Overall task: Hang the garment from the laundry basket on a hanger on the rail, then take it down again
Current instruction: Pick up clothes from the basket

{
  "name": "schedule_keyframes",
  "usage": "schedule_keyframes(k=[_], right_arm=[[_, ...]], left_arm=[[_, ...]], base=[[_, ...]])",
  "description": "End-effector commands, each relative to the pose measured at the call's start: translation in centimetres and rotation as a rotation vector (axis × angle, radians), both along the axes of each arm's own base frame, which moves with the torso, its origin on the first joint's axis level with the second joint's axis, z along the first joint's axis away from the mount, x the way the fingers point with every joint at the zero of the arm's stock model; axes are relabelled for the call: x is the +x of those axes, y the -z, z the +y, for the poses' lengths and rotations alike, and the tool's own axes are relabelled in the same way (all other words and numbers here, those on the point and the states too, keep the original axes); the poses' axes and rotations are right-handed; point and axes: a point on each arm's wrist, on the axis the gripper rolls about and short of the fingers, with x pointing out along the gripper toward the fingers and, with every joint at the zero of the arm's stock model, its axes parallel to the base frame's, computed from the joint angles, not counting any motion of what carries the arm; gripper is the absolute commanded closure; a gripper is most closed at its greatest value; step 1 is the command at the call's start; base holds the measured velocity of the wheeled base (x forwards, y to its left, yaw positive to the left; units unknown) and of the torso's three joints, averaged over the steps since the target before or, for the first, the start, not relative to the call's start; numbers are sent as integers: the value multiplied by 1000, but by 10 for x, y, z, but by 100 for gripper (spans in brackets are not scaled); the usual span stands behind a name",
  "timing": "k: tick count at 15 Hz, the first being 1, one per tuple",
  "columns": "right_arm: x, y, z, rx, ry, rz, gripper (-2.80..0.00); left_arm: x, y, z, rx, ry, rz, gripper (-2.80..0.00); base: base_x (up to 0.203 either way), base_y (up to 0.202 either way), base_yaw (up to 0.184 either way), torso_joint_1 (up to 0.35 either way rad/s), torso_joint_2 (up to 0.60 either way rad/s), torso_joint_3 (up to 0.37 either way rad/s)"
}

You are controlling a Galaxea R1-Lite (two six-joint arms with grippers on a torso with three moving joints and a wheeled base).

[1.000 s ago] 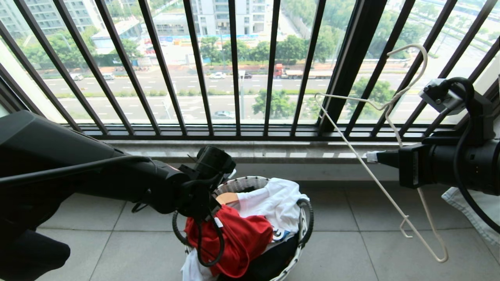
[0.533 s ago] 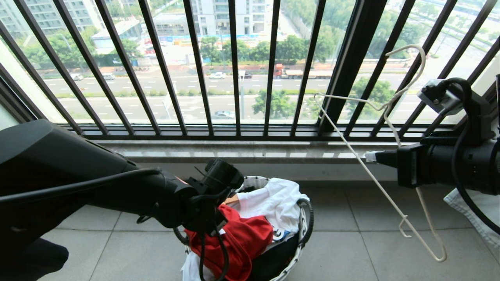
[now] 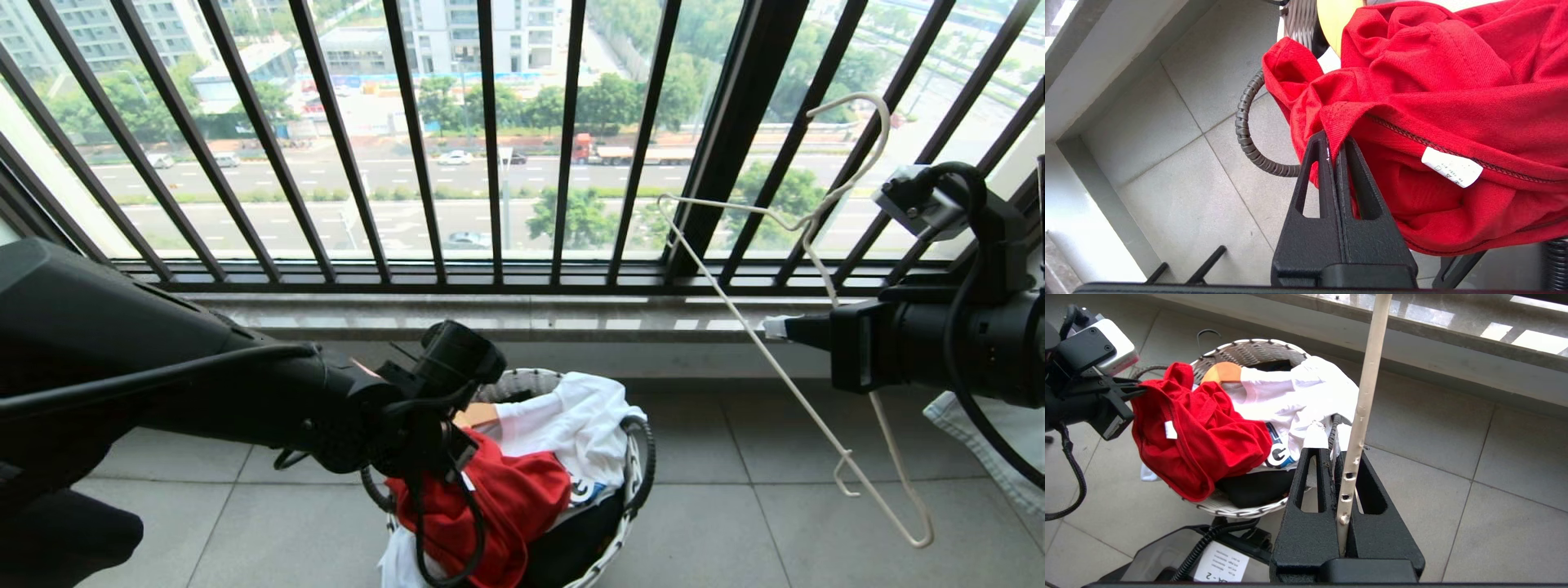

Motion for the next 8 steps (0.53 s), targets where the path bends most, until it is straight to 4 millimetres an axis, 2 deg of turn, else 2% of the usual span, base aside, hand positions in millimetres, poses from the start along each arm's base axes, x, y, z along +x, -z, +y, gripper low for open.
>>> schedule_keyframes(k=[1,3,6,8], right_arm=[[0,0,0,-1,-4,2,0],[4,3,2,-5,-3,15,0],[9,7,5,-9,-3,25,0],[5,5,4,-5,-10,15,0]], left_arm=[[-10,-30,7,-120,-20,-54,0],[-17,-47,12,-197,-22,-79,0],[-23,-61,19,-289,-26,-87,0],[-24,-72,23,-318,-18,-108,0]], base=[[0,0,0,0,0,0],[0,0,0,0,0,0],[0,0,0,0,0,0],[0,0,0,0,0,0]])
